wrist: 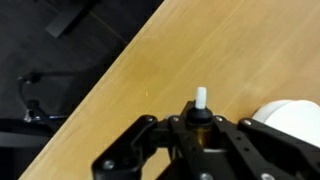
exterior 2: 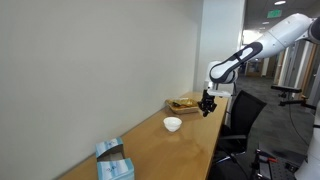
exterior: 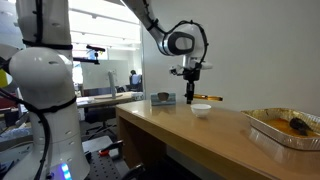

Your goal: Remove the pen from the bowl and put it on the table

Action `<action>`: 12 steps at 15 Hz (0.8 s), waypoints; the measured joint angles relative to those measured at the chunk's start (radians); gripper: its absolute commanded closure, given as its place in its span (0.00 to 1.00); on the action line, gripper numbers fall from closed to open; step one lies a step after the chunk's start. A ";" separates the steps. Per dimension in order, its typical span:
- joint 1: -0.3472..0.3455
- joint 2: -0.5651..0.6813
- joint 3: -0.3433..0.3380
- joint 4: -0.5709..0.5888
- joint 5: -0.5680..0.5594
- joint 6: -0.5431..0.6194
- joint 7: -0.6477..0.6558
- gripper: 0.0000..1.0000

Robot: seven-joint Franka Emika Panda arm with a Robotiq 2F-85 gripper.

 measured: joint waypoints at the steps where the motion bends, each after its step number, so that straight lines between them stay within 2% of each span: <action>1: -0.002 0.027 -0.001 0.017 0.000 0.001 -0.017 0.98; 4: 0.000 0.112 0.000 0.079 0.000 0.003 -0.025 0.98; 5: 0.001 0.139 0.000 0.102 0.000 0.003 -0.025 0.80; 6: 0.002 0.164 0.000 0.126 0.000 0.003 -0.025 0.66; 7: 0.002 0.188 0.000 0.149 0.000 0.003 -0.025 0.61; 12: 0.006 0.250 -0.001 0.226 -0.023 0.003 -0.025 0.22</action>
